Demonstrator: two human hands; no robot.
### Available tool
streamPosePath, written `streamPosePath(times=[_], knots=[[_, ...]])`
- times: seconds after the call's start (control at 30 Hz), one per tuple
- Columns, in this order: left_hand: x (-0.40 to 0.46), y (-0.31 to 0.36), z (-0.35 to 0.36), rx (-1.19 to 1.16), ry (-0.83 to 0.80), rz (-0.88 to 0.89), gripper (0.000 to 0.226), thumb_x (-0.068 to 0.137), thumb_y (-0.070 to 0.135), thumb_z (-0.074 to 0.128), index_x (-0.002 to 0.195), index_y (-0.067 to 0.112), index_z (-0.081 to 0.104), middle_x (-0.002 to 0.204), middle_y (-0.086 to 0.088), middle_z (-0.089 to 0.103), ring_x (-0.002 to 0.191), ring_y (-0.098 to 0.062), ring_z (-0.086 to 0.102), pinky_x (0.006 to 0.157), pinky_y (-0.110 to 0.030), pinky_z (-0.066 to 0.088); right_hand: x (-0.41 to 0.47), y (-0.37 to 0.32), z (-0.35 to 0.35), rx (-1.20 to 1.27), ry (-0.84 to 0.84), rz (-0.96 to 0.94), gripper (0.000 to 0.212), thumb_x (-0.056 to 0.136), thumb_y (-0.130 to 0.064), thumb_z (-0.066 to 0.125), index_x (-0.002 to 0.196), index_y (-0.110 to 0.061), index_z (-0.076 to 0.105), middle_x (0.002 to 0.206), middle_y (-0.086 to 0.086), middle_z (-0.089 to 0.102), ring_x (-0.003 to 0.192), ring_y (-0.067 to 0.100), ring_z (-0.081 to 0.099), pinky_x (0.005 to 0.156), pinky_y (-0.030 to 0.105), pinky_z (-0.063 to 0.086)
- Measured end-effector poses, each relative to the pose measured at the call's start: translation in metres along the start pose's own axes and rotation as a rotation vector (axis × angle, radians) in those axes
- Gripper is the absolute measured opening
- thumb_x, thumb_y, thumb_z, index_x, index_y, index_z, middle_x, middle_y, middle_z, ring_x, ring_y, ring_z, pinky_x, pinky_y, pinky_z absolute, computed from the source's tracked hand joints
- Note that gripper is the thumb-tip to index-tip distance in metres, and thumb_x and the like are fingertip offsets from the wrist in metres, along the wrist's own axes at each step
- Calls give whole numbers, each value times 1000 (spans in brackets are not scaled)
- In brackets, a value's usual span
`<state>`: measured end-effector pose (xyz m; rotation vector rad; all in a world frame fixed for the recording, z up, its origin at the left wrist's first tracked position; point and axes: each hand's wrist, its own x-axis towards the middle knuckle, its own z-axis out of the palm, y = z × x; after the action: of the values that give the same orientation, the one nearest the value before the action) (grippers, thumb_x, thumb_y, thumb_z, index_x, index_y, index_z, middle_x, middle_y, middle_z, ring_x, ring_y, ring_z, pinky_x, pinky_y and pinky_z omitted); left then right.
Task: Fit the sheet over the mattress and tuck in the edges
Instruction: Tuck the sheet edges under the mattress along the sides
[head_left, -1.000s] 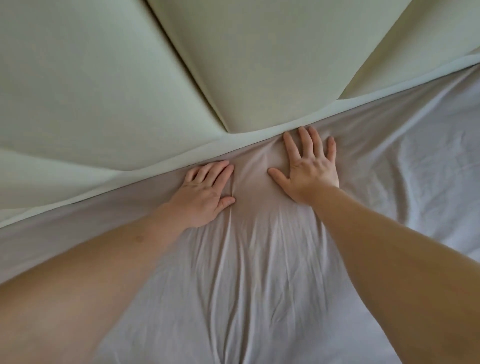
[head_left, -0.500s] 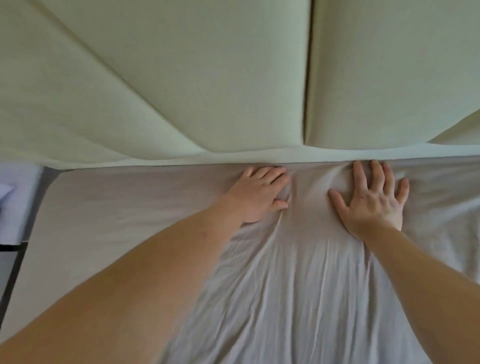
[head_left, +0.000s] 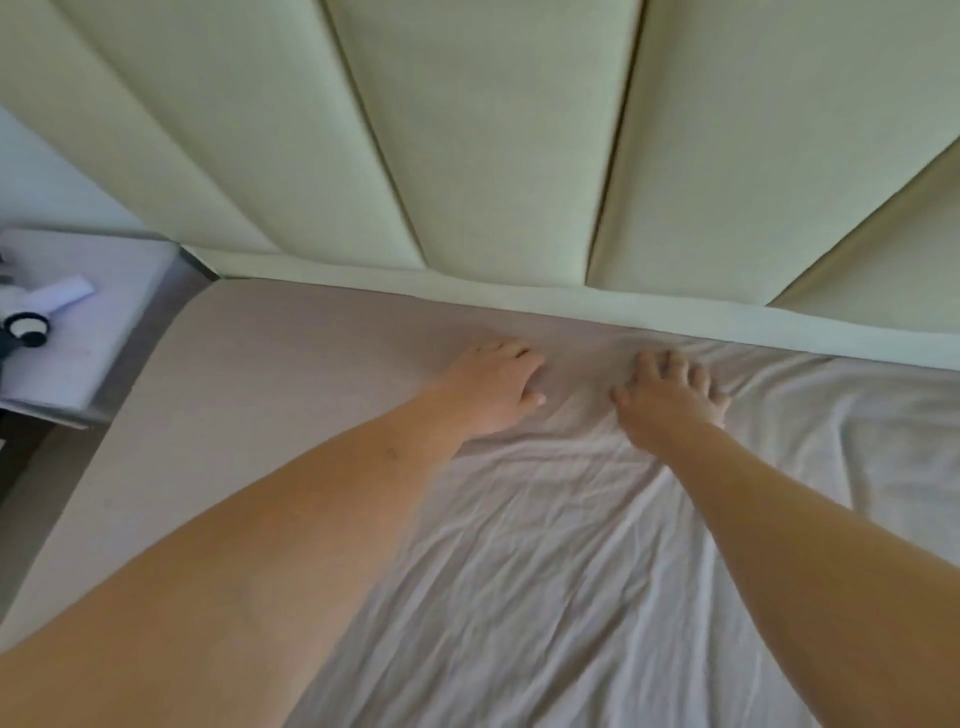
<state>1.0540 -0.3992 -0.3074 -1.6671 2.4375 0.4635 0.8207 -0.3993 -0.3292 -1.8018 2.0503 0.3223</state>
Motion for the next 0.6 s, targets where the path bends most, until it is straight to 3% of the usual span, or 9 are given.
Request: streamPosePath(times=[0.1,0.23,0.33,0.43,0.53,0.6], knots=[[-33,-38,-7,0,-4,-37,65,96,55,52,151,23,39,156,-4,40,139,-29,41,109,-45,39,-22,-87,9,5,-6,-235,58,99,-52,36,152,-37,17,164,4,14,151,38,12,116,58,22],[-81,-114,-18,-39,-15,-176,75,90,59,58,152,24,35,161,-5,31,145,-31,34,111,-46,37,-33,-205,14,-51,1,-404,63,98,-52,45,153,-42,16,163,5,20,149,37,20,116,57,24],[-118,-184,-15,-96,-45,-308,87,80,63,63,152,24,32,157,-5,35,142,-34,35,112,-48,38,-46,-291,18,-51,9,-511,60,96,-48,51,148,-44,22,154,6,32,140,38,32,107,53,34],[-158,-257,-11,-113,-38,-413,90,68,68,66,143,27,38,151,-2,40,136,-35,40,108,-52,39,-56,-383,32,-23,18,-548,55,94,-48,53,143,-35,33,142,11,43,130,38,40,96,49,41],[-186,-318,-7,-102,-66,-484,107,61,77,69,151,37,27,165,0,19,150,-37,21,114,-61,28,-58,-453,33,96,-87,-492,63,91,-55,54,144,-27,34,140,11,49,130,37,46,94,49,45],[-195,-358,-5,-139,-105,-509,120,56,80,72,154,45,13,169,2,0,154,-38,3,114,-71,18,-51,-488,29,-8,-200,-509,74,90,-60,60,149,-22,37,139,8,54,127,33,53,97,46,45]])
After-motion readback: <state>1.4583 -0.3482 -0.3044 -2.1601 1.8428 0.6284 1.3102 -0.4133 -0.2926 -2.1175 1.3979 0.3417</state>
